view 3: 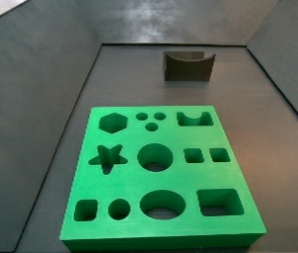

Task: Pick up the rectangle object. Move up. Place the rectangle object on the fixture. Regrasp the rectangle object. Move to above the board. Insert the rectangle object.
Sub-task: Move to above the board.

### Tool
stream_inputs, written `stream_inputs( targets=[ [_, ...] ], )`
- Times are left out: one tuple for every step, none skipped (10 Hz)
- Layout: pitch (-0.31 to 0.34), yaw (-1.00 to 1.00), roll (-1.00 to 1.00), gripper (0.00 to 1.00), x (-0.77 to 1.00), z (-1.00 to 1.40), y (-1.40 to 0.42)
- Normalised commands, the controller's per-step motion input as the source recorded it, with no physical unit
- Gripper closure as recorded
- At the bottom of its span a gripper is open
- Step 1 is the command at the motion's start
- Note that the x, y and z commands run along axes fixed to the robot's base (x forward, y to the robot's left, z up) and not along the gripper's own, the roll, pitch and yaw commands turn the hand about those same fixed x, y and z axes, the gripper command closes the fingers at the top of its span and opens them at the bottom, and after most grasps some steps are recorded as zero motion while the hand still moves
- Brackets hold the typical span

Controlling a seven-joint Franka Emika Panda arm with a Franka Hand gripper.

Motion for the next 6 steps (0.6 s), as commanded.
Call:
stream_inputs(
  targets=[
    [-0.086, 0.00, -1.00, 1.00, -0.79, 0.23, -1.00],
    [-0.092, 0.00, -1.00, 1.00, -0.81, 0.24, -1.00],
    [-0.105, -0.01, -1.00, 1.00, -0.75, 0.20, -0.82],
    [-0.111, -0.01, -1.00, 1.00, -0.62, 0.16, -0.64],
    [-0.124, -0.02, -1.00, 1.00, -0.37, 0.09, -0.28],
    [-0.126, -0.02, -1.00, 1.00, -0.28, 0.05, -0.17]
  ],
)
